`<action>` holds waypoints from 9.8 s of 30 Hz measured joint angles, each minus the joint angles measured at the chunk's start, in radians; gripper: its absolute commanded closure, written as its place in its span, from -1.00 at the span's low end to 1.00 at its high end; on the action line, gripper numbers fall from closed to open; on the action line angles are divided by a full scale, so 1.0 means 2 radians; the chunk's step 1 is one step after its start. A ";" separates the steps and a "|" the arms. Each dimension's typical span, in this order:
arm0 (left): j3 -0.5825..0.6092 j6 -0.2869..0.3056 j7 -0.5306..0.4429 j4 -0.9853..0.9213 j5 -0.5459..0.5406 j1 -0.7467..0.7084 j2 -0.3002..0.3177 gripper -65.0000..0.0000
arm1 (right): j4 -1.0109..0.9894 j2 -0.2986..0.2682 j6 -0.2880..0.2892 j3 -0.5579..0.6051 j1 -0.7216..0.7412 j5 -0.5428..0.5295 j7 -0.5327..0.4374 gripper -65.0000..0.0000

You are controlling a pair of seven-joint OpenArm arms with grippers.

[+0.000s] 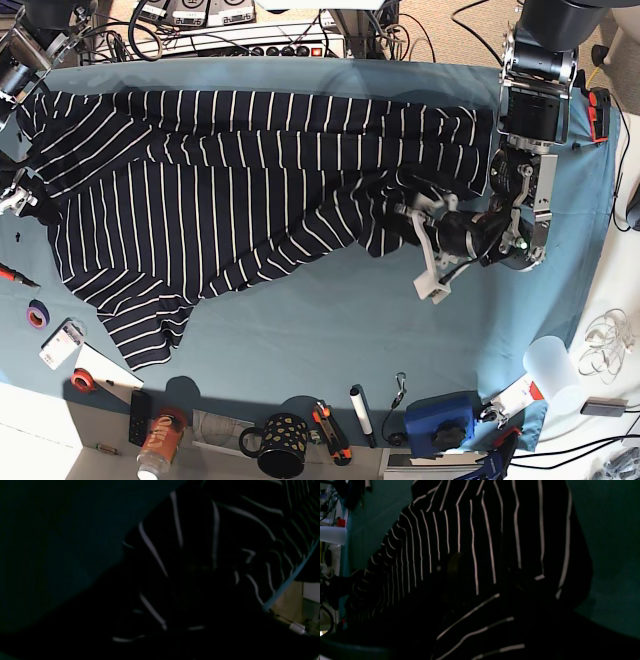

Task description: Layout the t-shirt on the table in an organized manner, then fold the t-shirt properly

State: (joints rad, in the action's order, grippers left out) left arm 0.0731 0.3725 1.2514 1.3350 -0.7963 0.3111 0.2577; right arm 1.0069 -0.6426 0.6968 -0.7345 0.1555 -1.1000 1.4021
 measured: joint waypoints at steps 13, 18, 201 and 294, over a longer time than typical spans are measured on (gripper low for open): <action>0.000 -0.008 -0.029 -0.001 0.069 0.084 0.002 1.00 | 0.000 0.000 0.000 0.000 0.000 0.001 -0.001 0.33; 0.000 -0.009 -0.058 0.000 0.135 0.125 0.003 1.00 | 0.000 0.000 0.000 0.000 0.000 0.000 -0.004 0.33; 0.000 -0.016 -0.465 -0.226 0.325 0.141 0.025 1.00 | -0.151 0.012 -0.119 0.224 0.119 0.435 -0.395 0.33; 0.000 -0.016 -0.416 -0.226 0.315 0.141 0.025 1.00 | -0.050 -0.003 -0.007 0.137 0.100 0.267 -0.262 0.20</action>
State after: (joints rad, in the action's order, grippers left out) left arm 0.0731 0.3408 0.4198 0.8833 -0.1673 0.5938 0.3077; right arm 0.9062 -0.6487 0.6827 -0.4599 0.3553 -0.5652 0.8780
